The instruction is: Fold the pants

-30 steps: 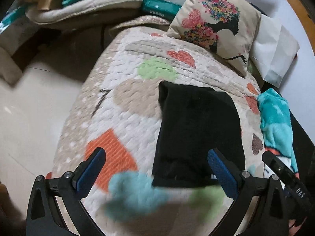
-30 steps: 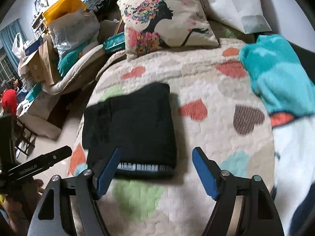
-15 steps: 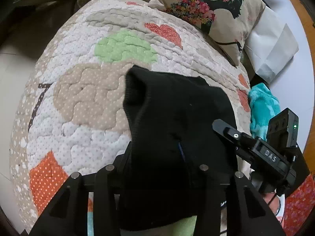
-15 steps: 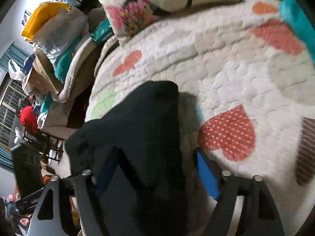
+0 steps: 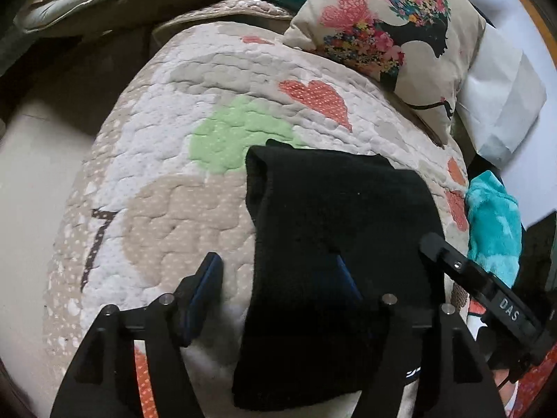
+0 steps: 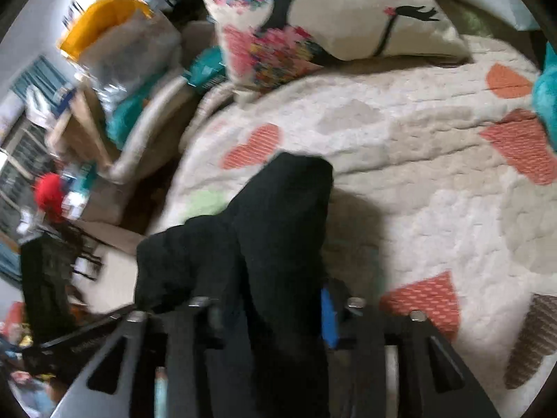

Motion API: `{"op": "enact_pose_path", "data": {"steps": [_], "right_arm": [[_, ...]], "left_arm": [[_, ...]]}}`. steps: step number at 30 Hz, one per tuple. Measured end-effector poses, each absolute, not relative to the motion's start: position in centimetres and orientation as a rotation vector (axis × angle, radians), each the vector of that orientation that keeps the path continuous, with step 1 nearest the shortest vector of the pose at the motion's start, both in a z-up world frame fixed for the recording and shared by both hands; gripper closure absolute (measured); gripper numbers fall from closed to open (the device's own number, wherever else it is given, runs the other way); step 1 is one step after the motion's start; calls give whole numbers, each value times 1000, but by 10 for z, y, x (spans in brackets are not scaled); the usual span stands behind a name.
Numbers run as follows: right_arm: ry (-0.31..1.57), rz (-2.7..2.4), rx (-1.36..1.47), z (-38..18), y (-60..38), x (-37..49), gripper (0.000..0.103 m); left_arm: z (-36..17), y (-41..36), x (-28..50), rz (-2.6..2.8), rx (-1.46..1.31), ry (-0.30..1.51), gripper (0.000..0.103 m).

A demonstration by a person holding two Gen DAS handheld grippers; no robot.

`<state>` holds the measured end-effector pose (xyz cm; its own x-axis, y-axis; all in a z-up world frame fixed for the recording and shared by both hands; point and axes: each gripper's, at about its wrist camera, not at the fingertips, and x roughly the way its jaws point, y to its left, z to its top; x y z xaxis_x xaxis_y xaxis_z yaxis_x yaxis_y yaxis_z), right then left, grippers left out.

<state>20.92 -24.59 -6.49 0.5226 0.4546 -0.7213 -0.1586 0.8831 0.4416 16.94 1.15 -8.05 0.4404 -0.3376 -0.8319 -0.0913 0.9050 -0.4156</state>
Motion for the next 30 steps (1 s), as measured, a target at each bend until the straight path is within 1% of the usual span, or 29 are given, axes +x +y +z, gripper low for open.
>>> {"op": "enact_pose_path", "data": {"steps": [5,7,9,10,11,12,15,17,18,19,20,26,30], "right_arm": [[911,297,312,-45,-260,177,37],[898,275,260,-31,-258,158,35],[889,276,232,-19,-255,134,31],[888,283,224,-15,-253,121,30],[885,291,216,-13,-249,104,29],[881,298,207,-11,-246,88,28],[863,306,156,-14,-233,46,26],[853,302,116,-22,-224,21,25],[849,301,93,-26,-218,11,25],[846,296,74,-29,-213,7,25],[844,286,43,-32,-208,2,25],[793,254,-35,-31,-196,-10,25],[779,239,-46,-31,-196,-11,22]], "left_arm": [[-46,8,136,-93,-260,1011,36],[-31,6,110,-39,-171,950,36],[-20,7,82,-18,-157,897,36],[-17,9,73,-18,-169,882,35],[-12,11,59,-22,-188,862,33],[-9,13,45,-16,-202,844,30],[1,18,7,34,-229,784,27],[5,22,-17,86,-251,741,19],[7,24,-28,103,-261,719,12],[9,24,-34,109,-261,704,9],[9,25,-39,109,-254,692,9],[-4,20,-33,99,-170,728,9],[-15,8,-29,25,-151,779,9]]}}
